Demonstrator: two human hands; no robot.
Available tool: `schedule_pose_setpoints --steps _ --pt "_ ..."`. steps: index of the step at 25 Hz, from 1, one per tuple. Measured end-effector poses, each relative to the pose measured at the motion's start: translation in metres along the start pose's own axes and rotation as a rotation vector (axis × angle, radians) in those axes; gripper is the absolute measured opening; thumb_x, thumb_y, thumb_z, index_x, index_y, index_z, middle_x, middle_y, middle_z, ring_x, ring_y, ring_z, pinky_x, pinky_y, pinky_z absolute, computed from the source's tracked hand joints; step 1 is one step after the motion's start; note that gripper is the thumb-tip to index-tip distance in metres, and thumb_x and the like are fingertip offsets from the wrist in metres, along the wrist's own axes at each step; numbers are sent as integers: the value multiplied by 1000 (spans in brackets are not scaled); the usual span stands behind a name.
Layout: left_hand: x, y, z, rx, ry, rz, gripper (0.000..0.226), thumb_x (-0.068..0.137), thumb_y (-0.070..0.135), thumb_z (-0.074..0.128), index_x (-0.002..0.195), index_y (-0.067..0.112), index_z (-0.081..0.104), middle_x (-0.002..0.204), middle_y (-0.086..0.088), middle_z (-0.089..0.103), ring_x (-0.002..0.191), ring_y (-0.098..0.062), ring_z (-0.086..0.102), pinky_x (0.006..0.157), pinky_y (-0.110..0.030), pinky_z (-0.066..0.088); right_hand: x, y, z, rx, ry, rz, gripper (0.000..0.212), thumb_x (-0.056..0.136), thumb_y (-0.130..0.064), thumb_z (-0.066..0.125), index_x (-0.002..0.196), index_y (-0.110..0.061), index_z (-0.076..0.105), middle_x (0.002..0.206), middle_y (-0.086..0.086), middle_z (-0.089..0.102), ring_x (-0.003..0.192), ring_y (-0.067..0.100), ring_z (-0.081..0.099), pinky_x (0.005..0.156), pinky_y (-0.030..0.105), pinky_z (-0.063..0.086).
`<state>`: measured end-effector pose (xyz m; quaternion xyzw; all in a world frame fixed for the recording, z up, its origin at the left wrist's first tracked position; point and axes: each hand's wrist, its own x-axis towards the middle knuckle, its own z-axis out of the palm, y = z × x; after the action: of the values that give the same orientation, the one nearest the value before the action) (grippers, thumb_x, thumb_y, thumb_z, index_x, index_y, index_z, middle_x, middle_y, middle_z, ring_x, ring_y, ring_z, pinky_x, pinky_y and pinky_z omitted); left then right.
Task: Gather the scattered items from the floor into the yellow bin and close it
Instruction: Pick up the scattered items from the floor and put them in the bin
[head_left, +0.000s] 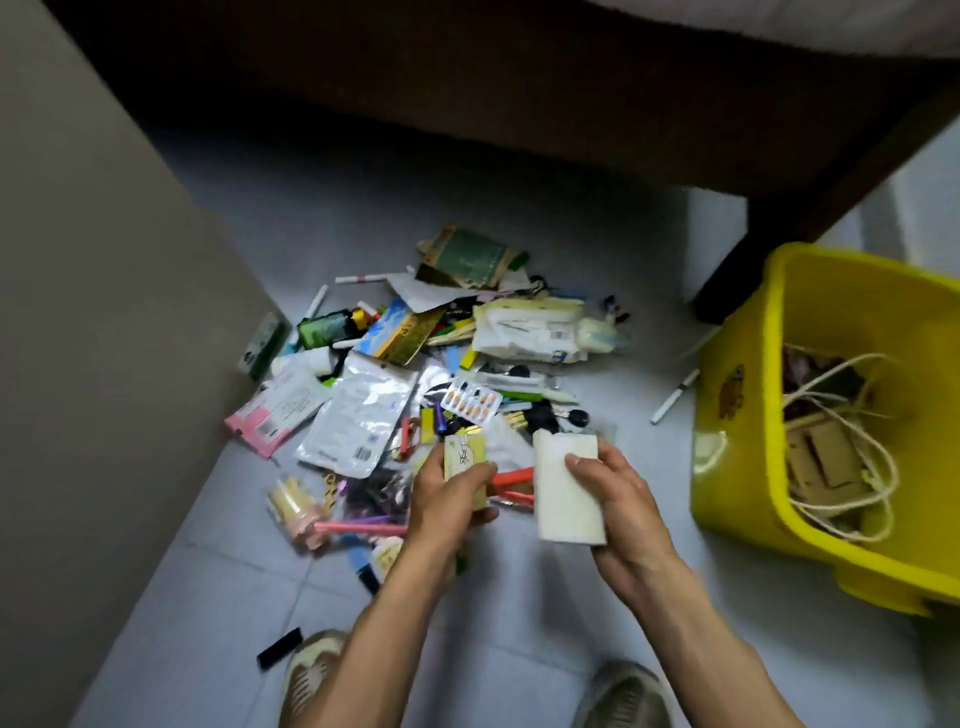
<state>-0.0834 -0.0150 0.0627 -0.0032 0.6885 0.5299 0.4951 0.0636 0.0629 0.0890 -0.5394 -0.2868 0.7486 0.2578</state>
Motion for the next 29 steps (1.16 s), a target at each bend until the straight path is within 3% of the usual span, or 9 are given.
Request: schedule_pose_setpoints --steps 5,9,11,14,17,20,23,25,29 --pt "-49 56 137 11 -391 -59 19 87 21 65 105 13 64 90 -12 71 72 -24 69 64 -35 56 -49 -93 -78 479 209 -140 25 91 -13 48 109 -15 65 86 6 68 73 20 64 54 25 50" --pt "-86 86 219 30 -712 -148 56 93 52 54 129 9 56 120 -14 65 110 -30 63 91 -44 55 -73 -142 -132 771 258 -324 31 97 -29 44 117 -10 59 122 15 64 112 31 60 99 43 45" --pt "-87 86 229 75 -742 -163 71 93 62 44 141 9 45 137 -14 55 123 -30 56 103 -47 46 -78 -153 -144 883 248 -373 41 98 -32 44 134 -13 47 143 18 48 130 35 48 109 50 37" --pt "-68 74 206 78 -554 -71 57 97 54 43 135 12 52 128 -9 63 112 -24 63 98 -41 50 -67 -140 -146 821 198 -333 45 99 -32 44 140 -14 40 150 17 39 134 37 44 110 49 37" --pt "-45 46 147 38 -213 -36 35 100 38 49 118 13 64 107 -9 73 96 -24 69 81 -39 55 -50 -103 -123 576 109 -206 32 98 -29 47 126 -14 54 128 15 63 114 35 64 95 44 50" --pt "-24 7 53 65 117 -19 21 98 21 52 105 9 67 104 -19 70 92 -35 67 84 -48 54 -37 -44 -77 251 -75 17 30 96 -25 51 122 -11 59 116 15 70 104 36 68 86 42 57" --pt "-14 -31 -32 220 325 -18 16 95 14 54 104 17 67 102 -10 70 82 -25 66 73 -33 55 -27 10 -39 -247 -223 81 19 96 -23 55 109 -21 69 109 9 73 93 30 72 81 42 58" --pt "-9 -52 -70 501 412 -11 16 91 16 57 97 31 61 104 -2 69 77 -12 62 61 -24 48 -20 40 -21 -596 -305 -23 16 93 -23 61 106 -29 68 104 -1 74 84 17 72 78 42 58" --pt "4 -83 -91 903 403 -6 39 83 31 67 119 28 53 118 1 61 100 -20 61 78 -35 52 3 85 5 -1403 -489 -527 41 87 -24 57 126 -34 53 125 -12 61 97 8 62 77 29 52"
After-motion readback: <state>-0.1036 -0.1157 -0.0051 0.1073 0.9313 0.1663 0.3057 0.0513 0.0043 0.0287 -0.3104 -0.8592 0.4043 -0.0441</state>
